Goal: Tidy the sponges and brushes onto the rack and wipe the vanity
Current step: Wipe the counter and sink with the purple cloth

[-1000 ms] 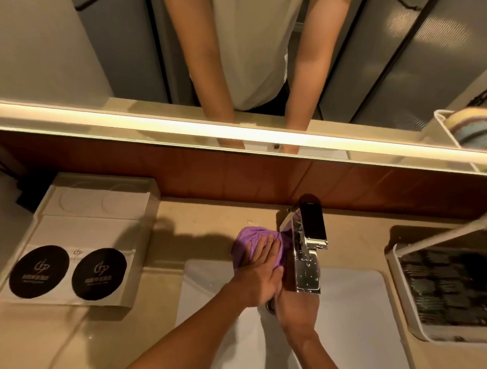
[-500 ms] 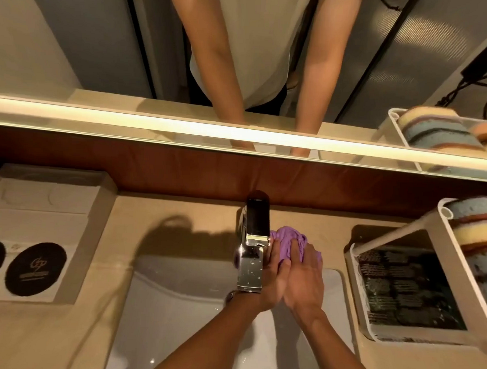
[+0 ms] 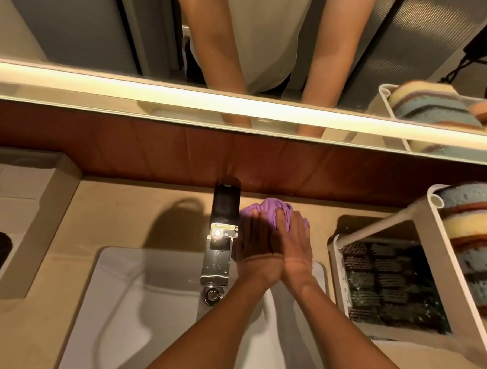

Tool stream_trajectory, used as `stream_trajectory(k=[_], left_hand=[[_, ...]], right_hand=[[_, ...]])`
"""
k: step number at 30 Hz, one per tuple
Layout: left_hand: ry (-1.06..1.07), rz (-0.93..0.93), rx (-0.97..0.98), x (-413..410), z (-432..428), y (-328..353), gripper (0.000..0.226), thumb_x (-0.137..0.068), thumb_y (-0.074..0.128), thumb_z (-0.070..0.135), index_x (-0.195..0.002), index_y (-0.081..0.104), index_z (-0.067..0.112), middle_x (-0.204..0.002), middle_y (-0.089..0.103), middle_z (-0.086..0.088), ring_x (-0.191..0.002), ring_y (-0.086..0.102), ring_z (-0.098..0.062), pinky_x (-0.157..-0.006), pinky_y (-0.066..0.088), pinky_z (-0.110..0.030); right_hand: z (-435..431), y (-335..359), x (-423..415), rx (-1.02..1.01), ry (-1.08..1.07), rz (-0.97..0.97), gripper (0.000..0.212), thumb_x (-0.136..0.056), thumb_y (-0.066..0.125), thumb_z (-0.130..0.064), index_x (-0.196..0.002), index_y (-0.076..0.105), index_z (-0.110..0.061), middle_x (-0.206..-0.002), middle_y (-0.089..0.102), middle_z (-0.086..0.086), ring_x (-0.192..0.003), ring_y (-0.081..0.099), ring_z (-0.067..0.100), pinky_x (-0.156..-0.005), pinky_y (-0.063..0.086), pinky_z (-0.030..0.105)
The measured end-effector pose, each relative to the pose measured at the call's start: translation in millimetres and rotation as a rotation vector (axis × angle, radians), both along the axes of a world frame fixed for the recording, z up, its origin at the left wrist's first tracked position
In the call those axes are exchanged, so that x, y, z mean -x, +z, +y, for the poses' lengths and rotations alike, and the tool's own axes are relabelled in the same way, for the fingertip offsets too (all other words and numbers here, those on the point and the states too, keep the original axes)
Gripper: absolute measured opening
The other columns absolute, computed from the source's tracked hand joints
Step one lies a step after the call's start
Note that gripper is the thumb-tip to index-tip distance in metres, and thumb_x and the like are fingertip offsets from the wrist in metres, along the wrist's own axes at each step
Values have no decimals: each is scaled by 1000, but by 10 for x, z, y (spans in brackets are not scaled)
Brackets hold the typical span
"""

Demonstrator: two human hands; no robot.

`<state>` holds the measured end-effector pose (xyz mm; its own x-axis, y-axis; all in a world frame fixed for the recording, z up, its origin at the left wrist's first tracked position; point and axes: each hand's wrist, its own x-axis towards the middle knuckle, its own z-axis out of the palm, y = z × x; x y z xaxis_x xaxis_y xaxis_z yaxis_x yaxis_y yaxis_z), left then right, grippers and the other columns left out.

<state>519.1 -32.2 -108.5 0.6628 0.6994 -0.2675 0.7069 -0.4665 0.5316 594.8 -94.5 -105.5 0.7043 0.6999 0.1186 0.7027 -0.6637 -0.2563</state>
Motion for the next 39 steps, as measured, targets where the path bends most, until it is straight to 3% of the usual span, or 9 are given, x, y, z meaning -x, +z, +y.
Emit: stream_trajectory(k=[1,3,6,14,20,24,27,33,39], left_hand=[[-10,53,-19,-71,26,40,83,-83,-12,51,-158,-16,15,-169,-14,-3,-156,-15,-19,-92,-46,-22],[-21,33,-64,-177,60,91,93,-76,-18,51,-161,-6,15,-170,-5,-3,-156,-8,-20,-106,-38,-28],[-21,-55,-94,-316,103,67,96,-77,-9,53,-159,24,16,-164,25,-8,-151,19,-26,-123,-2,-42],[-50,-248,-129,-633,89,-142,59,-93,29,44,-141,44,12,-138,56,-18,-130,53,-37,-113,36,-57],[-198,-274,-80,-633,131,-32,89,-82,9,56,-160,19,13,-162,30,-18,-152,25,-37,-125,7,-50],[-94,-222,82,-640,155,-36,106,-72,-11,66,-161,19,17,-169,15,-6,-157,8,-24,-124,-5,-34],[-86,-182,157,-539,119,-49,121,-63,-28,82,-163,8,24,-170,0,1,-157,-4,-18,-122,-9,-30],[-188,19,127,-296,133,-101,81,-99,48,47,-163,3,28,-171,1,-4,-158,3,-25,-126,7,-35],[-33,-145,248,71,-94,208,45,-94,64,17,-139,59,23,-133,65,-7,-124,58,-26,-107,45,-36]], right_hand=[[149,-375,-151,-80,53,-148,79,-80,82,-19,-147,40,-15,-139,53,25,-139,33,35,-122,11,43],[108,-322,-314,134,45,20,76,-83,78,-11,-148,39,-15,-140,52,24,-138,37,36,-122,14,44],[117,-299,-443,114,36,119,59,-98,48,-22,-156,37,-15,-155,39,22,-149,29,38,-126,6,44],[90,-219,-617,143,-44,22,58,-100,44,-21,-156,35,-14,-157,33,27,-151,22,42,-127,11,51],[77,-314,-651,175,-110,-70,69,-96,19,-40,-152,43,-9,-147,45,28,-142,34,46,-121,21,58],[101,-425,-661,274,-148,-142,60,-96,54,-34,-151,37,-15,-140,49,22,-134,40,40,-116,27,56],[110,-342,-510,370,-175,-175,67,-98,51,-38,-156,27,-13,-141,45,29,-135,40,43,-116,31,55],[-2,-65,-73,554,-154,-128,67,-97,22,-13,-161,6,-4,-147,40,32,-136,41,47,-113,37,54],[-166,118,237,607,-105,-49,68,-102,39,-24,-159,7,-7,-149,38,26,-131,44,40,-107,39,48]])
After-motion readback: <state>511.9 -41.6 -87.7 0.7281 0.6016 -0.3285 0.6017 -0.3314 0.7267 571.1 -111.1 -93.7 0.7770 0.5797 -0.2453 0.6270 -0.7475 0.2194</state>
